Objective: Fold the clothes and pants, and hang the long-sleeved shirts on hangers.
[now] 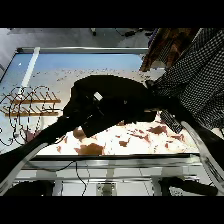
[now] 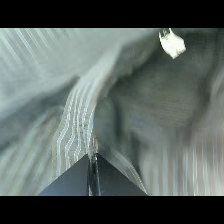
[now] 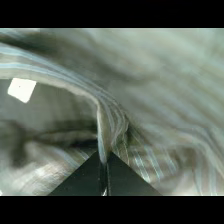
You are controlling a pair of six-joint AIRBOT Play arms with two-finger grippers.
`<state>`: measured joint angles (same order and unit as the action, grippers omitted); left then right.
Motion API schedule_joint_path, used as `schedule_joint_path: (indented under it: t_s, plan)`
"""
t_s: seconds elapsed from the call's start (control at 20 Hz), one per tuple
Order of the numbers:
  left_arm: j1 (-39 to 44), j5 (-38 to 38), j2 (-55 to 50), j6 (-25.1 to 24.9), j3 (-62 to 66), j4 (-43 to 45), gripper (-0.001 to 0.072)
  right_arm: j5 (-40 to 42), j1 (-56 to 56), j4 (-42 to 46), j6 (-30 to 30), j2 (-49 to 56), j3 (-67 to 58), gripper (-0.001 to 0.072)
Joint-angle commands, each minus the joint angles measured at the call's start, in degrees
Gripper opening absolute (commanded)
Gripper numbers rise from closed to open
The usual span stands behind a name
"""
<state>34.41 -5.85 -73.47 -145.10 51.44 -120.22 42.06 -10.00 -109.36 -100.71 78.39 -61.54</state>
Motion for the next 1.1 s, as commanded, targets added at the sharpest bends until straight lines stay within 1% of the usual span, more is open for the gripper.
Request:
schedule_joint_path:
  t_s: [0.0,0.15,0.25,0.3,0.4,0.5,0.55,0.7,0.75,0.8,0.9,0.95,1.0,1.05]
  plan:
    - [-0.63,0.04,13.44,0.87,0.0,0.26,0.0036,3.04,-0.04,0.09,-2.47,-12.87,-0.02,0.0033]
    - [-2.84,0.04,27.1,0.87,0.0,0.24,0.0036,3.45,-0.04,0.04,-2.49,-26.69,-0.07,0.0032]
    - [-5.07,-0.85,35.12,0.9,0.0,0.24,0.0036,7.04,-0.04,0.04,-2.84,-33.9,-1.9,0.0032]
    - [-6.32,-2.78,38.66,0.9,0.0,0.24,0.0036,9.51,-0.04,-0.2,-2.99,-36.54,-3.5,0.0032]
    - [-8.35,-9.09,43.52,0.92,0.0,0.24,0.0036,13.86,-0.04,-0.46,-2.97,-40.37,-7.1,0.0031]
    - [-9.64,-16.33,46.03,1.22,-0.02,0.22,0.0036,16.87,-0.04,-1.73,-2.97,-41.97,-10.12,0.0031]
    - [-9.68,-18.56,46.07,2.03,-0.02,0.24,0.0036,17.68,-0.04,-2.14,-2.97,-41.97,-10.99,0.0031]
    - [-9.64,-24.13,42.14,2.62,-0.02,0.24,0.0046,18.36,-0.04,-2.8,-2.97,-40.37,-10.56,0.0031]
    - [-9.64,-25.62,39.85,2.62,-0.02,0.24,0.0106,18.69,-0.04,-3.1,-2.97,-39.17,-9.94,0.0031]
    - [-9.64,-26.82,37.0,2.62,-0.02,0.24,0.0202,18.88,-0.04,-3.15,-2.97,-37.9,-9.2,0.0031]
    - [-9.64,-27.78,31.36,2.64,-0.02,0.17,0.0205,18.82,-0.04,-3.15,-2.99,-34.95,-7.32,0.0031]
    - [-9.66,-27.76,29.05,2.67,-0.02,-0.07,0.0251,18.78,-0.04,-3.15,-3.04,-33.66,-6.86,0.0031]
    - [-9.66,-27.71,27.12,3.08,-0.02,-0.22,0.032,18.69,-0.07,-3.17,-3.45,-32.5,-6.82,0.0031]
    - [-9.66,-27.5,26.12,4.7,-0.02,-0.2,0.0353,18.18,-0.04,-3.23,-3.54,-31.65,-6.82,0.0031]
